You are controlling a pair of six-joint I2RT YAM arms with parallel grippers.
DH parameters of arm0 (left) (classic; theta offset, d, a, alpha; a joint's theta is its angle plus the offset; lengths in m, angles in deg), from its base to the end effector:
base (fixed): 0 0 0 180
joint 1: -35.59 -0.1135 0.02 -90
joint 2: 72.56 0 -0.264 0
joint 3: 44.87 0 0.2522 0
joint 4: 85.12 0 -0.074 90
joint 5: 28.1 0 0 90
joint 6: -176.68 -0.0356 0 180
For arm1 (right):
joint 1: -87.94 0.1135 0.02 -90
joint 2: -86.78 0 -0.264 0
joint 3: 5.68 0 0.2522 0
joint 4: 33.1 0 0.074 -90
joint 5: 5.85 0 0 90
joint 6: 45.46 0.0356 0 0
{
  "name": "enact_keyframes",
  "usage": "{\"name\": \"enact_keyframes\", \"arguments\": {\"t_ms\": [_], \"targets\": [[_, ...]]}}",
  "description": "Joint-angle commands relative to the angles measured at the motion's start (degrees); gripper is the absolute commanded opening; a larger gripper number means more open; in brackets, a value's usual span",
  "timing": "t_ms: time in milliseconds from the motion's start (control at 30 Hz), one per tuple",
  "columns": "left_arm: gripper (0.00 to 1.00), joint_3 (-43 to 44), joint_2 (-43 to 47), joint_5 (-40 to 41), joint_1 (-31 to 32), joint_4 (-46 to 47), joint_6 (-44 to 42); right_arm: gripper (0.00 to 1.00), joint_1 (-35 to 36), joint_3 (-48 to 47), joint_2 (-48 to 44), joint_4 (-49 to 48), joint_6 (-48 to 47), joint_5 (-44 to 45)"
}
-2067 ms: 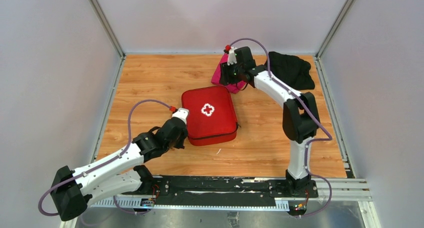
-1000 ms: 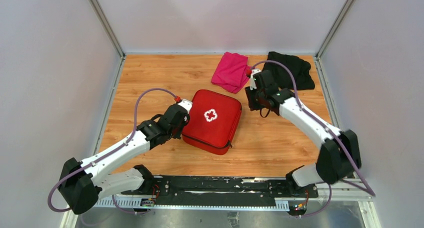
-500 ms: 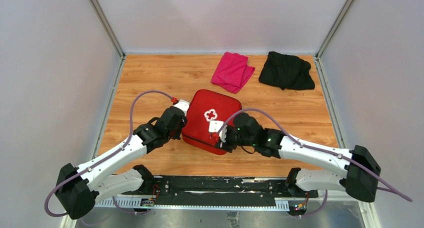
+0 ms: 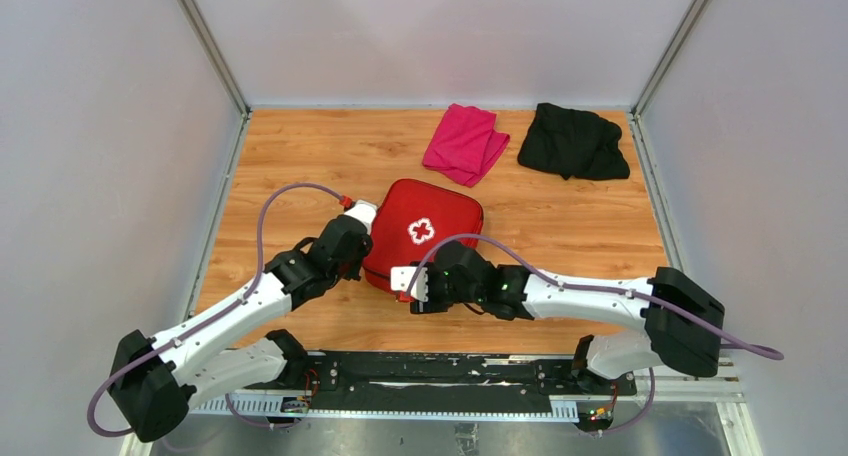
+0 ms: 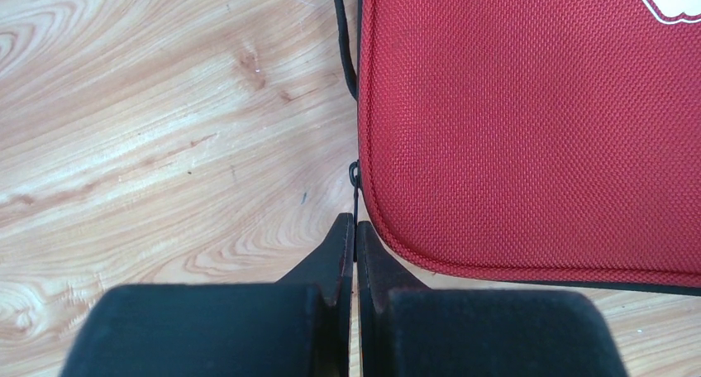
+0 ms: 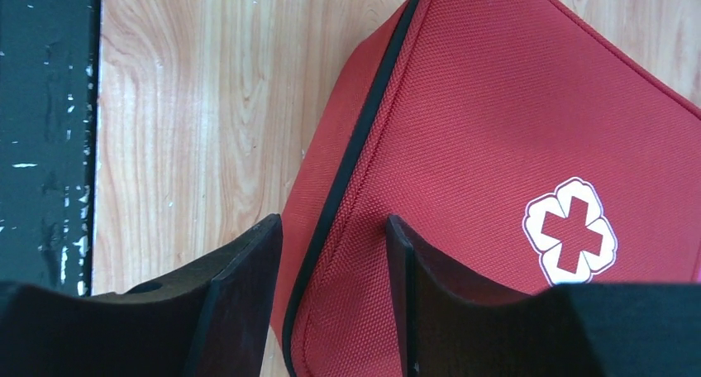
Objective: Organize the medicine kit
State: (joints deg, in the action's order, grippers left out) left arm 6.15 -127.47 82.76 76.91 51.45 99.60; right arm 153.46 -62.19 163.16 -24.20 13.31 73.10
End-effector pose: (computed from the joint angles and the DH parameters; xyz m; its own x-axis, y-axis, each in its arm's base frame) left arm 0.1530 -0.1176 0.2336 -0.6356 0.2806 -0.7193 0.3012 0.9479 0.1036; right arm 0.1142 0.2672 0.2319 0.3287 -0.5061 -0.7974 -0.9267 -0.0101 -0.3756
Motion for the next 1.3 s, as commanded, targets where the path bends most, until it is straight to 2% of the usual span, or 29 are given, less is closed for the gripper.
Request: {"name": "enact_keyframes", "arguments": {"t_ms": [0, 200, 500, 700, 933, 1067, 1267], "targets": [[0.00, -0.8, 2.3, 0.0, -0.4, 3.5, 1.0, 0.53, 2.0, -1.4, 2.2, -0.6, -3.3, 8.6], [0.00, -1.4, 3.1, -0.8, -0.4, 3.3, 1.1, 0.46, 2.6, -1.2, 3.1, -1.1, -2.7, 15.2], [0.00, -2.5, 4.8, -2.4, -0.4, 3.5, 2.4, 0.26, 2.6, -2.4, 4.9, -2.1, 5.0, 22.7], [0.00, -5.2, 8.1, -4.9, -0.4, 4.3, 4.6, 0.19, 2.6, -3.4, 6.4, -2.6, 11.0, 24.1], [0.00, -6.5, 7.8, -11.6, -0.4, 5.3, 7.7, 0.12, 2.6, -6.2, 9.3, -1.2, 17.1, 24.7], [0.00, -6.0, 8.2, -12.8, 0.0, 3.9, 8.9, 0.08, 2.6, -6.8, 10.0, -1.1, 19.9, 26.5], [0.00, -6.5, 8.7, -12.5, 4.3, 4.0, 11.4, 0.05, 2.4, -6.5, 10.2, -2.9, 23.1, 27.8]]}}
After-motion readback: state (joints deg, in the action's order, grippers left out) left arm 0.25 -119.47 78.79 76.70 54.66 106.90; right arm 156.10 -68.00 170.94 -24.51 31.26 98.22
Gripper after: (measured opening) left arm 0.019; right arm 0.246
